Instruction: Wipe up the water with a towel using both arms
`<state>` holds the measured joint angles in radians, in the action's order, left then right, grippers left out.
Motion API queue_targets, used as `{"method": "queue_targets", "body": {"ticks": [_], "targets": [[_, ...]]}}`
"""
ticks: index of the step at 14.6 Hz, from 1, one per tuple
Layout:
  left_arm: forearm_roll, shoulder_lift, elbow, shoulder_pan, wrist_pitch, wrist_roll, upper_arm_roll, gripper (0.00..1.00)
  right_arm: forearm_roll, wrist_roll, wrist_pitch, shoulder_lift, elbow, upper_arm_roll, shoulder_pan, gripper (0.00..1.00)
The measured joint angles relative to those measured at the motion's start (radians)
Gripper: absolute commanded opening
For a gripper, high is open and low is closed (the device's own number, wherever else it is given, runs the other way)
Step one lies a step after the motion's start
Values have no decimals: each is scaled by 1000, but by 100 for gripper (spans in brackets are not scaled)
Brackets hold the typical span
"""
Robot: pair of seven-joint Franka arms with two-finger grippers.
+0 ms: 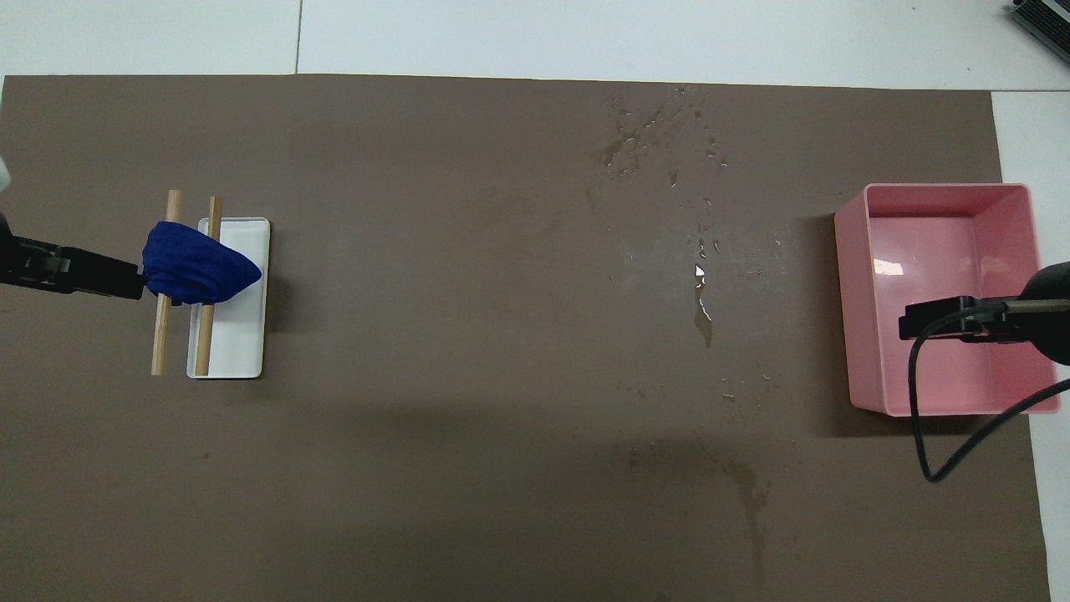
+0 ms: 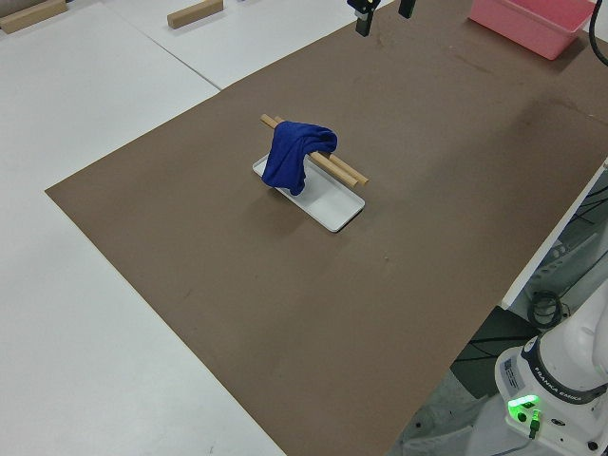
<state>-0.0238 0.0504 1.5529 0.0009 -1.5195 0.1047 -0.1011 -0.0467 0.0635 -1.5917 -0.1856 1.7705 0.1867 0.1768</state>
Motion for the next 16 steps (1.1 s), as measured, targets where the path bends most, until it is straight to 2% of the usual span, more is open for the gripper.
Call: {"method": "queue_targets", "body": {"ticks": [4, 8, 11, 14, 16], "targets": [[0, 0, 3, -1, -21, -7, 0, 100, 0, 0, 0, 0, 0, 0, 0, 100], [0, 1, 64, 10, -184, -17, 13, 100, 0, 0, 0, 0, 0, -1, 0, 100], [0, -3, 157, 58, -338, -25, 23, 100, 0, 0, 0, 0, 0, -1, 0, 100], [0, -17, 311, 91, -561, -35, 25, 100, 0, 0, 0, 0, 0, -1, 0, 100], [0, -35, 399, 97, -653, -43, 25, 99, 0, 0, 0, 0, 0, -1, 0, 100]]}}
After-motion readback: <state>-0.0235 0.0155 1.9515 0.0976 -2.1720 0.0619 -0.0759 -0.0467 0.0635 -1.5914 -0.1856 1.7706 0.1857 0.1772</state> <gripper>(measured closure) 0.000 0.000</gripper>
